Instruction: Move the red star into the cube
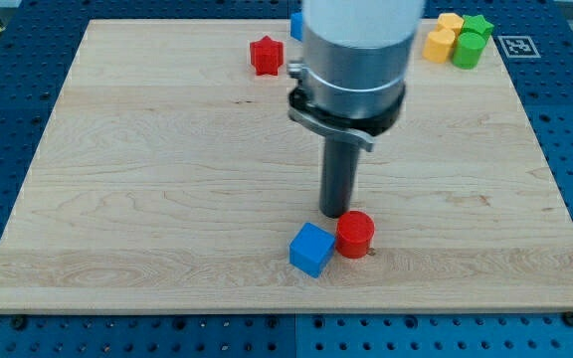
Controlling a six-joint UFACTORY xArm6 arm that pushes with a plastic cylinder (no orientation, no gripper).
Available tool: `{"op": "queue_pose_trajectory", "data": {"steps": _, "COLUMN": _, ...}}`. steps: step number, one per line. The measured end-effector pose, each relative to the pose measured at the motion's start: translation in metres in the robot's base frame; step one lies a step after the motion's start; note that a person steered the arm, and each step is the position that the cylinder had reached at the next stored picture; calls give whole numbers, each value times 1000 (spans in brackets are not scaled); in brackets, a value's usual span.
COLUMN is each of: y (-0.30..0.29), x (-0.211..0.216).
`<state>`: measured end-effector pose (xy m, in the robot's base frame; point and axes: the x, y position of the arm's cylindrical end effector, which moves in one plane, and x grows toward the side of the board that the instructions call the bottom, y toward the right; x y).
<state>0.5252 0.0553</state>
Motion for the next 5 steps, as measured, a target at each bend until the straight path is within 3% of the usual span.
{"op": "queue_pose_trajectory", "data": {"steps": 2, "y": 7, "x": 20}}
{"op": "queue_pose_trajectory", "data": {"steps": 3, "y": -2, "x": -21}}
{"op": "queue_pose_trajectory", "data": {"steps": 5, "y": -106, "x": -111}}
